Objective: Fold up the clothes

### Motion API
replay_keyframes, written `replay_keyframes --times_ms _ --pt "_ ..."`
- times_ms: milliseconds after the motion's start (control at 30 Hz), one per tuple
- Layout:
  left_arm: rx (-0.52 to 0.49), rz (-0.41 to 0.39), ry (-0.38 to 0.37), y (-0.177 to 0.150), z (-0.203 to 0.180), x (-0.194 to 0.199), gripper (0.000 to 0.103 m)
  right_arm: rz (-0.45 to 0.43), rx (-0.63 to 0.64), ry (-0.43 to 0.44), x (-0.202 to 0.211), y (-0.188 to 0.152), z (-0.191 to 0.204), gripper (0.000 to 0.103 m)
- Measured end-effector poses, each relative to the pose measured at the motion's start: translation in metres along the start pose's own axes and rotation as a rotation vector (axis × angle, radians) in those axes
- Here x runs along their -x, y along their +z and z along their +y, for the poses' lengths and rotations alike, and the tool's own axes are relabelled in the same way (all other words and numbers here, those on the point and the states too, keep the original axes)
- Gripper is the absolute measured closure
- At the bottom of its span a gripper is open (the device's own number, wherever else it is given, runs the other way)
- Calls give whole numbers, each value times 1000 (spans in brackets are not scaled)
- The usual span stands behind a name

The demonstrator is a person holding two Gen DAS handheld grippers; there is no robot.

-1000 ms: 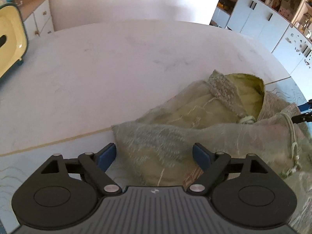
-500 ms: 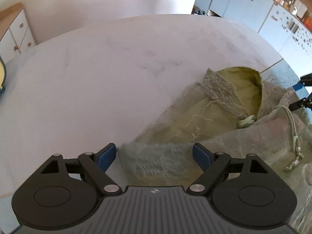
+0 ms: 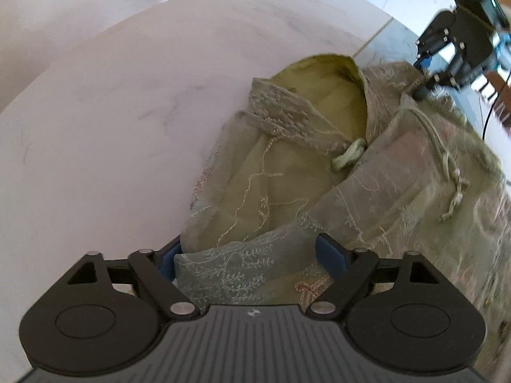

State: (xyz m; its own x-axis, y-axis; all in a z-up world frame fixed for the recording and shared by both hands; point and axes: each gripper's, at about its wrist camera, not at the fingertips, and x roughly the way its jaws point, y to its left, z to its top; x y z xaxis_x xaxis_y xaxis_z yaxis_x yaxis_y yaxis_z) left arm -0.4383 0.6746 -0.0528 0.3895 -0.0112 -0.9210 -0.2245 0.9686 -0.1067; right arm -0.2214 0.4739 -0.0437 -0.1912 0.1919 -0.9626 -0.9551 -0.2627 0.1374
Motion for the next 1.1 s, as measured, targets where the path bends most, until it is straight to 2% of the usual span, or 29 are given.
replay_keyframes --times_ms 33,67,200,400,533,733,900,1100 --pt "-23 -10 24 -1 -3 2 50 -10 29 -18 1 -3 6 0" --pt "-31 -14 47 -1 -5 4 80 -24 48 -37 3 -4 13 0" --pt "-86 -54 106 -6 -18 12 92 -79 107 -122 13 -10 40 0" --pt "-157 -158 201 -23 -42 40 97 -184 123 -215 49 -17 68 0" --pt "-188 -226 241 -40 -55 70 98 -240 123 -236 73 -25 91 0" --pt "-228 -322 279 -73 -83 118 98 -301 140 -215 115 -53 131 0" --pt "-289 -374 273 -121 -116 156 98 -306 161 -191 139 -86 170 0" --pt "-354 -382 275 -184 -152 187 98 -255 142 -138 151 -129 206 0"
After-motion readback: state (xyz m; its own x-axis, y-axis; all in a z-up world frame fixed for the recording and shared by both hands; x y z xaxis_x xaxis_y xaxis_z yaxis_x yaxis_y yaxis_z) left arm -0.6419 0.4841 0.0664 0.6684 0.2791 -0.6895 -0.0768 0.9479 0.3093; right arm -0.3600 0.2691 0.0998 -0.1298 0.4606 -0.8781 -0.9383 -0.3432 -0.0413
